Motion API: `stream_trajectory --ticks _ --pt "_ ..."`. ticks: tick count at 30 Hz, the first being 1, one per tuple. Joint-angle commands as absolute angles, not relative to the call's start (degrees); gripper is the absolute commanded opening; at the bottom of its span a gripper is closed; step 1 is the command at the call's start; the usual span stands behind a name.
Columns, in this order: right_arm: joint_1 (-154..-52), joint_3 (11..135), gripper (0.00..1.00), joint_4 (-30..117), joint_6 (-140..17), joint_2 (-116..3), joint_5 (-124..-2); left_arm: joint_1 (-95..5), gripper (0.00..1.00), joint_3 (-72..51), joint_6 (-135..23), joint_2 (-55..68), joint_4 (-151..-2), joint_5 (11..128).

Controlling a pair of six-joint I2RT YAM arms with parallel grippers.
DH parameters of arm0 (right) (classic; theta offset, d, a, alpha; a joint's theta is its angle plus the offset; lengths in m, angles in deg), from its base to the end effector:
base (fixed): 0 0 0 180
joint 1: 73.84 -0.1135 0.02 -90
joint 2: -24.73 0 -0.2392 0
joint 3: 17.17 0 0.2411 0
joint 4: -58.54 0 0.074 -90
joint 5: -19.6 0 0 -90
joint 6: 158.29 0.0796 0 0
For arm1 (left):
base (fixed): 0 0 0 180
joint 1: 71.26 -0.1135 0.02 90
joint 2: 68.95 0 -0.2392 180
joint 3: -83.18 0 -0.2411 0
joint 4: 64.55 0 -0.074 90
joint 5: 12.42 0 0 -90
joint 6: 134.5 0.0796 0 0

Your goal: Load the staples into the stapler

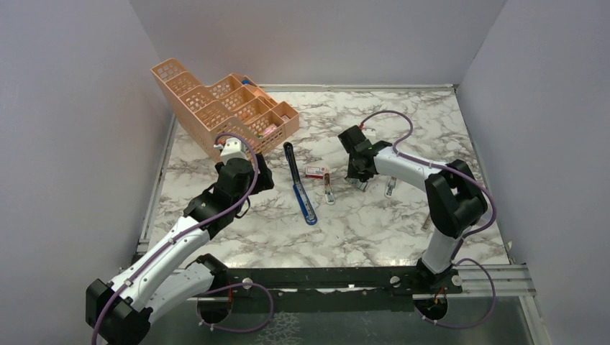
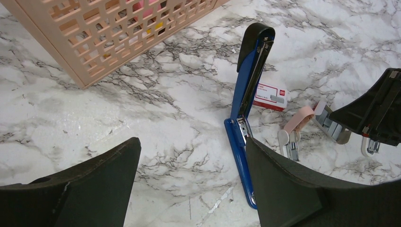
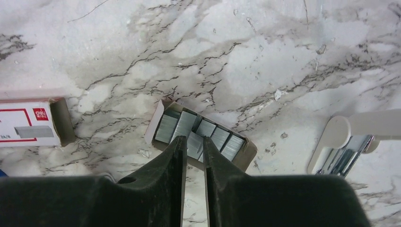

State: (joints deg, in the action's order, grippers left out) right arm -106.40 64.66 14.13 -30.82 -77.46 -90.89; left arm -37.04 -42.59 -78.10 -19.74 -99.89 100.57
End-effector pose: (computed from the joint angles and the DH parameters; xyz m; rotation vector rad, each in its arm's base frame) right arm 0.3183 0.1702 0.1290 0.2148 2.5737 -0.0506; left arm 0.2085 -0.1042 0.2413 -0.2286 2.0560 -0.3108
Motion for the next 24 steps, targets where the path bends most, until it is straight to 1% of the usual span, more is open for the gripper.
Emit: stream_trajectory --ticks 1,5,10,15,17,21,24 --pt "-106.1 63.41 0.26 18.14 -42.03 -75.15 -87.32 -37.24 0.83 -42.59 -77.84 -19.97 -99.79 101.31" --pt "-106.12 63.51 0.33 19.07 -55.92 -74.85 -81.07 -37.25 0.83 -42.69 -77.97 -20.22 -99.73 101.31" --pt "-106.1 64.38 0.33 17.75 -63.5 -74.94 -78.33 -37.24 0.83 -42.84 -78.41 -19.59 -99.73 101.19" --pt "-106.03 65.27 0.33 15.62 -67.51 -76.51 -76.6 -37.25 0.83 -42.75 -78.1 -19.6 -99.79 101.26" --pt "-106.01 65.5 0.32 15.07 -67.76 -77.03 -77.1 -37.25 0.83 -42.71 -78.07 -19.76 -99.79 101.31" --pt "-105.86 65.66 0.24 15.22 -68.56 -76.88 -76.35 -37.24 0.83 -42.71 -78.07 -19.5 -99.77 101.23" --pt "-105.68 65.7 0.22 15.3 -69.59 -76.96 -77.06 -37.24 0.83 -42.6 -78.07 -19.29 -99.79 101.14"
